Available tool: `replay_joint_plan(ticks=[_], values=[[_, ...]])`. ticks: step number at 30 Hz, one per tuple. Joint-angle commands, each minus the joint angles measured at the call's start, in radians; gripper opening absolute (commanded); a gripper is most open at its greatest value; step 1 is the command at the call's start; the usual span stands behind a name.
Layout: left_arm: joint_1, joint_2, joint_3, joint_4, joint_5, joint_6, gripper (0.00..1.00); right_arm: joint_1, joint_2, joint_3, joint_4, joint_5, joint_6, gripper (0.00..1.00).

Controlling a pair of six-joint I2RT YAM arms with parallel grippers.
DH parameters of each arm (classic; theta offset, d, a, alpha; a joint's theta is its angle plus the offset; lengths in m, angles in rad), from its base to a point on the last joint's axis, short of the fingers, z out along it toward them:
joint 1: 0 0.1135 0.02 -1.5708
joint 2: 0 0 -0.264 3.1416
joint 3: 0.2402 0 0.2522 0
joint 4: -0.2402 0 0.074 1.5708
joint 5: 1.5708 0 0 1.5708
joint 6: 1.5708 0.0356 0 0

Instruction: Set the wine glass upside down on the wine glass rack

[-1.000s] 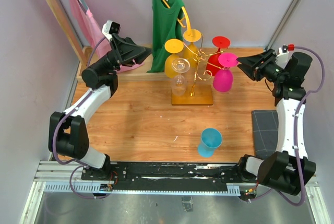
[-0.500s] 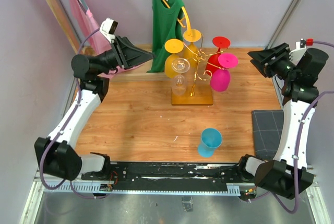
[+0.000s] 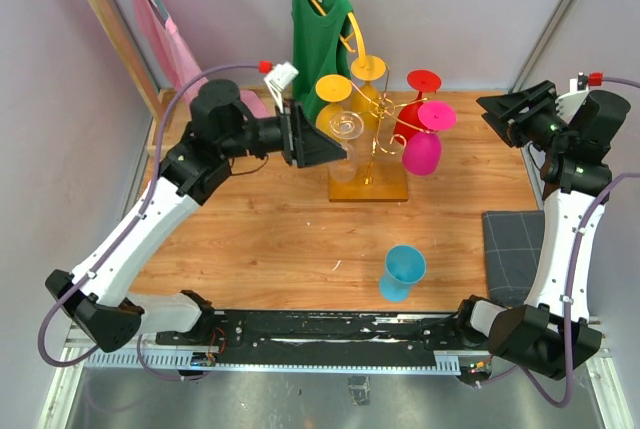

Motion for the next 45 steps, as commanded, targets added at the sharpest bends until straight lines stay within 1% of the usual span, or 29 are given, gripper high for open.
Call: replay_joint_plan(ticks=[1,5,8,10,12,15,17,23,28,36,45], values=[[-0.129,0.002,0.032,-0.268,-0.187,0.203,0.47,-0.015,-0.007,0.013,0.013,-0.002,-0.01,0.51],[-0.338,0.049,0.071,-0.385,-0.4,0.279,0.46,-0.015,-0.012,0.002,0.024,-0.011,-0.005,0.5],[-0.473,0.1,0.092,-0.458,-0.547,0.317,0.46,-0.015,-0.016,-0.01,0.033,-0.017,-0.002,0.51],[-0.555,0.138,0.101,-0.492,-0.642,0.344,0.45,-0.014,-0.018,-0.016,0.034,-0.019,-0.002,0.51],[-0.63,0.181,0.119,-0.53,-0.734,0.363,0.41,-0.014,-0.018,-0.022,0.036,-0.023,-0.004,0.51],[-0.717,0.251,0.152,-0.583,-0.822,0.388,0.4,-0.015,-0.022,-0.029,0.038,-0.026,-0.006,0.51],[-0.743,0.28,0.155,-0.592,-0.849,0.396,0.41,-0.015,-0.024,-0.033,0.04,-0.027,-0.005,0.51],[-0.762,0.316,0.151,-0.587,-0.869,0.417,0.42,-0.015,-0.027,-0.039,0.04,-0.026,-0.003,0.51],[-0.796,0.36,0.145,-0.586,-0.951,0.474,0.45,-0.015,-0.025,-0.045,0.053,-0.034,0.007,0.51],[-0.813,0.418,0.183,-0.555,-0.939,0.552,0.47,-0.016,-0.021,-0.055,0.053,-0.037,0.005,0.51],[-0.836,0.464,0.229,-0.542,-0.937,0.604,0.47,-0.018,-0.014,-0.059,0.053,-0.041,0.004,0.51]])
